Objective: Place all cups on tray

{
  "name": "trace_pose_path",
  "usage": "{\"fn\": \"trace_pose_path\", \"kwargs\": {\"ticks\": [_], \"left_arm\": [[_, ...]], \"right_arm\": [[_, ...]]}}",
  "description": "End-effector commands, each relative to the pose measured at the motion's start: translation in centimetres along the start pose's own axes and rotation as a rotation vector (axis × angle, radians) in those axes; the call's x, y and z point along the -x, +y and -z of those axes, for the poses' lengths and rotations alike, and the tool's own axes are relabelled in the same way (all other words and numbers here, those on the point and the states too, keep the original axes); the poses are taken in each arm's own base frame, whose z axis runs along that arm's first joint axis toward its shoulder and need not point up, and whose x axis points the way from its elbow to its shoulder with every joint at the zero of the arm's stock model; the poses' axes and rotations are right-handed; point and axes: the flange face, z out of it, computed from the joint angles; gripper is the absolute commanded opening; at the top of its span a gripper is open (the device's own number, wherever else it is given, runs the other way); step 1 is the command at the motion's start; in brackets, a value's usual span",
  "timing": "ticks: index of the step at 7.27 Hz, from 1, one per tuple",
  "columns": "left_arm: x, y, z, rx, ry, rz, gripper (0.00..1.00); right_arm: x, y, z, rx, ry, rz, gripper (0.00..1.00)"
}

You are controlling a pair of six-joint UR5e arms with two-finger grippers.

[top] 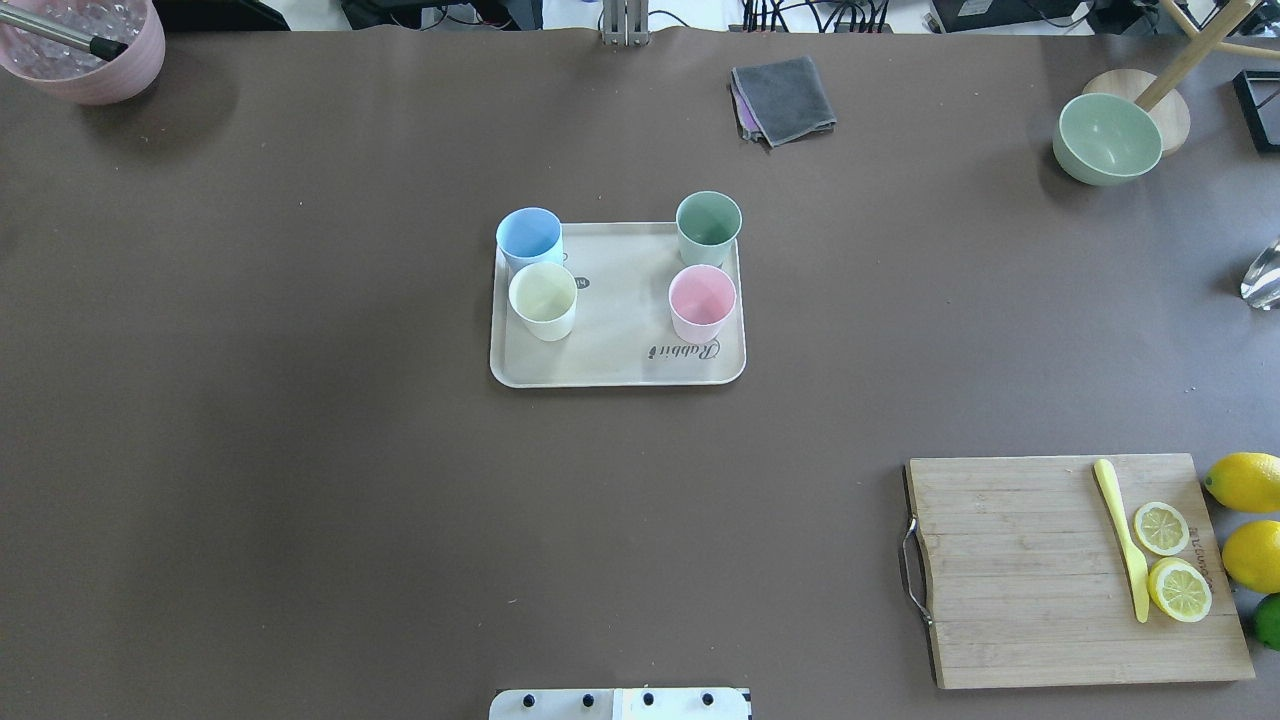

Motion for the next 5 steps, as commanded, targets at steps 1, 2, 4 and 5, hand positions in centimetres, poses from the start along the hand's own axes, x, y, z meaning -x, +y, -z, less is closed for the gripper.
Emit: {"fn": "trace_pose_path", "kwargs": {"ticks": [1,2,4,5], "left_arm": [[0.4,1.0,-0.4,0.013,-0.003,0.005,0.98],[0.6,1.1,-0.5,0.016,-0.003,0.008,0.98],[1.3,1.4,-1.3,0.04,-0.004,0.03,0.98],[1.7,2.0,-1.3,0.043,-0.002,0.04,0.98]], "right_arm": [[2.0,0.2,2.7,-0.021,0.004,0.009,1.0],[2.9,1.2,3.6,-0.003,0.006,-0.012,1.0],[3.2,4.9,4.5,-0.013,0.019,-0.013,1.0],[3.4,5.5,4.7,-0.015,0.022,-0.011,1.0]]}}
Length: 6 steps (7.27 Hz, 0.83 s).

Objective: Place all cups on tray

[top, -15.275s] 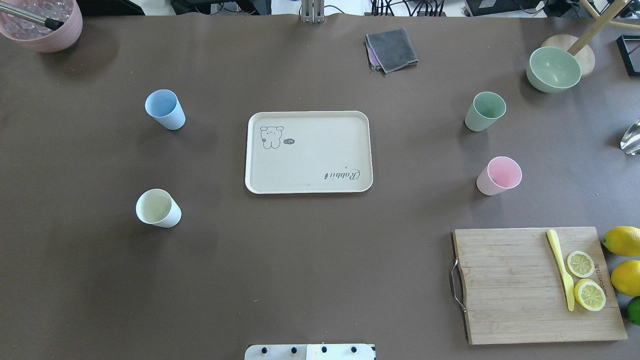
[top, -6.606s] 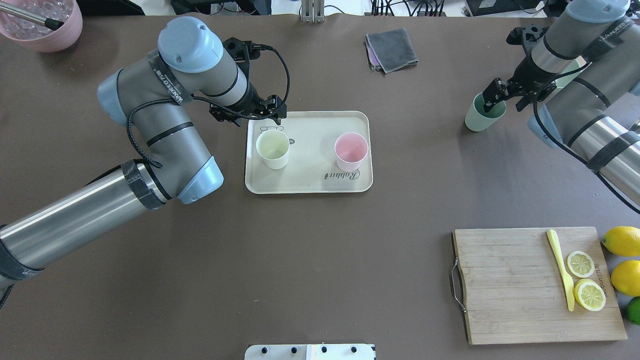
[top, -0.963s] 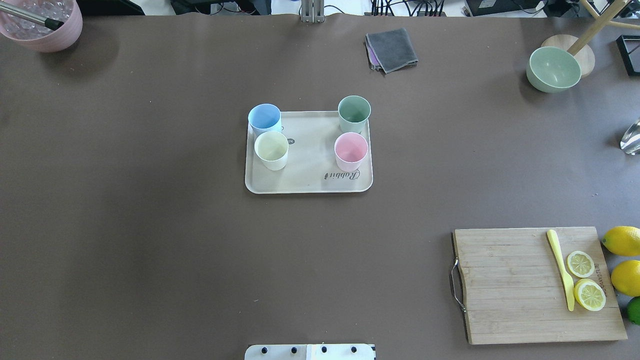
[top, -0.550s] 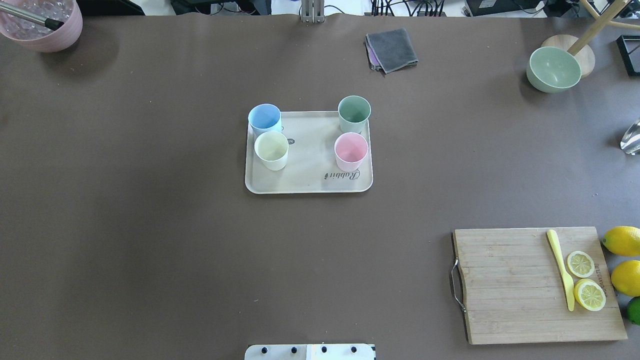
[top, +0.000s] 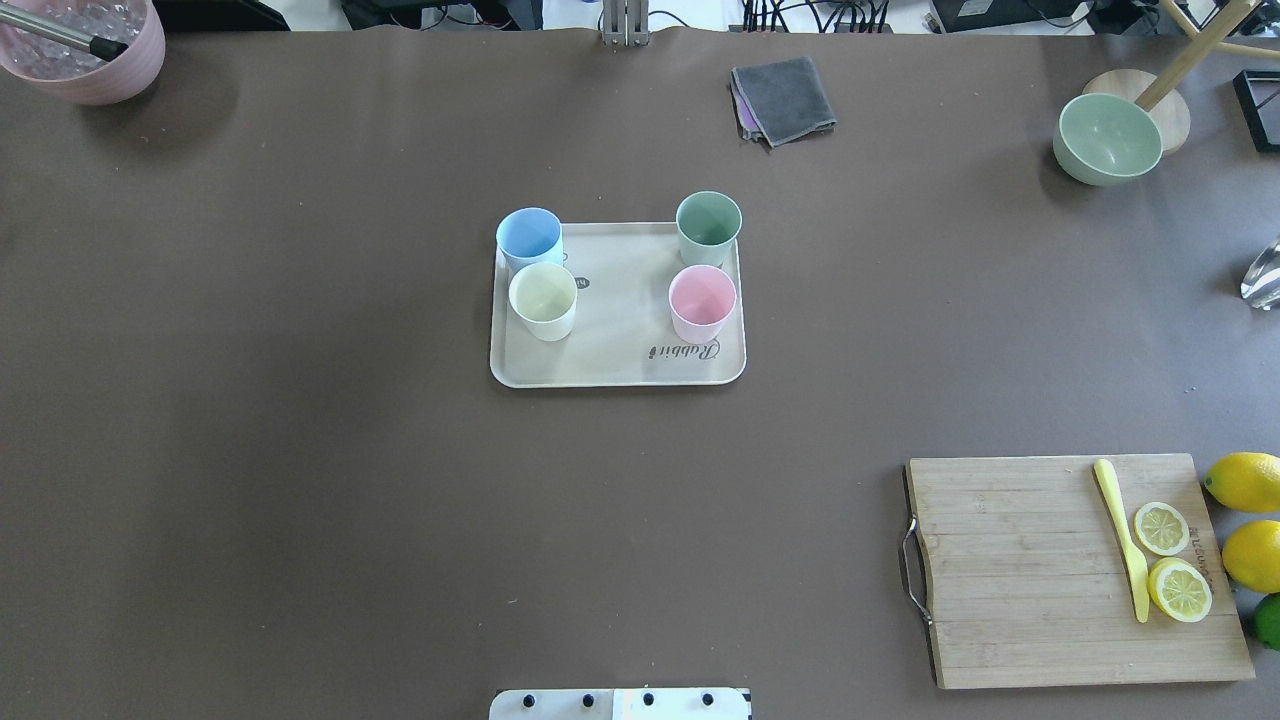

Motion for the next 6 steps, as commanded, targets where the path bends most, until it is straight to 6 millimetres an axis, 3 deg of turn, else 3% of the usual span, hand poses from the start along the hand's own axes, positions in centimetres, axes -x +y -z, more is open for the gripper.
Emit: {"fn": "trace_pose_path", "kwargs": {"ticks": [1,4,6], "left_arm": [[2.0,1.7,-0.3,0.015,-0.008,0.045,0.98],[7.2,4.9,3.4,-0.045,-0.036,0.162,0.98],[8.6,7.1,3.2,-0.036,-0.041,0.204,0.98]], "right_arm": [[0.5,1.3,0.6,-0.005,0.007,0.003,1.0],[1.9,1.4,1.7,0.004,0.006,0.0,1.0],[2.8,1.3,2.5,0.005,0.006,-0.001,1.0]]}}
